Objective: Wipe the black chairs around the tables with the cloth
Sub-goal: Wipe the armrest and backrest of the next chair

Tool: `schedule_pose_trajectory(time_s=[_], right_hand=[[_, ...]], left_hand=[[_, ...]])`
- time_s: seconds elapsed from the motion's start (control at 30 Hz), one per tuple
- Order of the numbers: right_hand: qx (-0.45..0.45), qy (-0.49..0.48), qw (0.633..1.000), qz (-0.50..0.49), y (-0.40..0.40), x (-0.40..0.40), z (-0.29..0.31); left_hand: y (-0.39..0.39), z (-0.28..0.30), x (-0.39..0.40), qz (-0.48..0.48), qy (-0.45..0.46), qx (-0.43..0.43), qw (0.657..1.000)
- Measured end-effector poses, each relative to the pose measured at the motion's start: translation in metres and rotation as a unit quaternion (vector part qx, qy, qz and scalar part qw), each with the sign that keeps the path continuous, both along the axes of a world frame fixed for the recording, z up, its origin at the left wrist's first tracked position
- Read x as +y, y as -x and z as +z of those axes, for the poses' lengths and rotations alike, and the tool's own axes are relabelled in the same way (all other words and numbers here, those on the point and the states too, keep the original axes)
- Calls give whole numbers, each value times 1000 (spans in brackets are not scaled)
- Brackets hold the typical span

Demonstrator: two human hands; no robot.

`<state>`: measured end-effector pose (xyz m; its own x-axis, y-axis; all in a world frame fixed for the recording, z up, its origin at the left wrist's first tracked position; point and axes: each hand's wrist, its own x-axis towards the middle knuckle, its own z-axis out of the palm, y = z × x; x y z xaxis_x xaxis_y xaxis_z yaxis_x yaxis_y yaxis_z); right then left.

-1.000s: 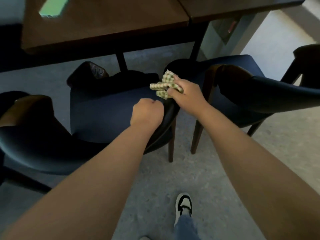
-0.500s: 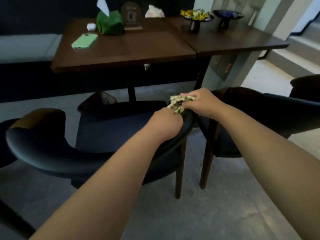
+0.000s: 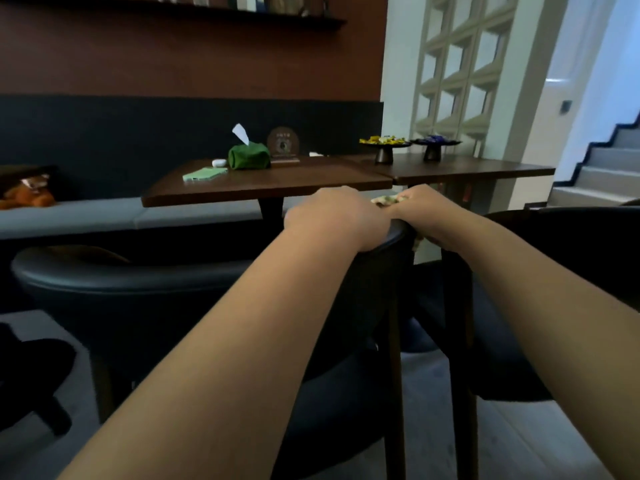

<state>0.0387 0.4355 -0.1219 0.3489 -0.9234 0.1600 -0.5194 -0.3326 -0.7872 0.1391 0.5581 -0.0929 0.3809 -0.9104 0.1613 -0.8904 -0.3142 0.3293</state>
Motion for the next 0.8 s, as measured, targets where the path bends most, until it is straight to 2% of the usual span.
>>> schedule_pose_trajectory(time_s=[0.1,0.23,0.3,0.33,0.43,0.47,0.53,0.6,0.67,0.8], right_hand=[[-25,14,999,-17,0,3,0],[1,25,999,-21,1,20,7],[-1,16,1000,-25,2,25,9],[18,33,999,-24,3,25,8],[19,28,999,-28,2,21,4],[0,26,999,-31,2,21,2],[-45,16,998,-38,2,21,-2],[-63,10,997,-46,3,20,-4],[-58,17,997,-47,2,18,-5],[-36,79,995,-42,6,22,-5]], left_hand=[[-6,2,3,12,73,5,997],[-12,8,11,11,94,106,990],[-15,9,16,-27,98,163,981],[-16,9,20,-64,106,160,979],[-20,7,46,-211,78,31,974],[-22,4,58,-228,49,-26,972],[-25,-4,80,-198,5,-164,966],[-30,-14,100,-151,29,-281,947],[-36,-21,115,-123,88,-328,933],[-36,-27,120,-88,153,-343,923]])
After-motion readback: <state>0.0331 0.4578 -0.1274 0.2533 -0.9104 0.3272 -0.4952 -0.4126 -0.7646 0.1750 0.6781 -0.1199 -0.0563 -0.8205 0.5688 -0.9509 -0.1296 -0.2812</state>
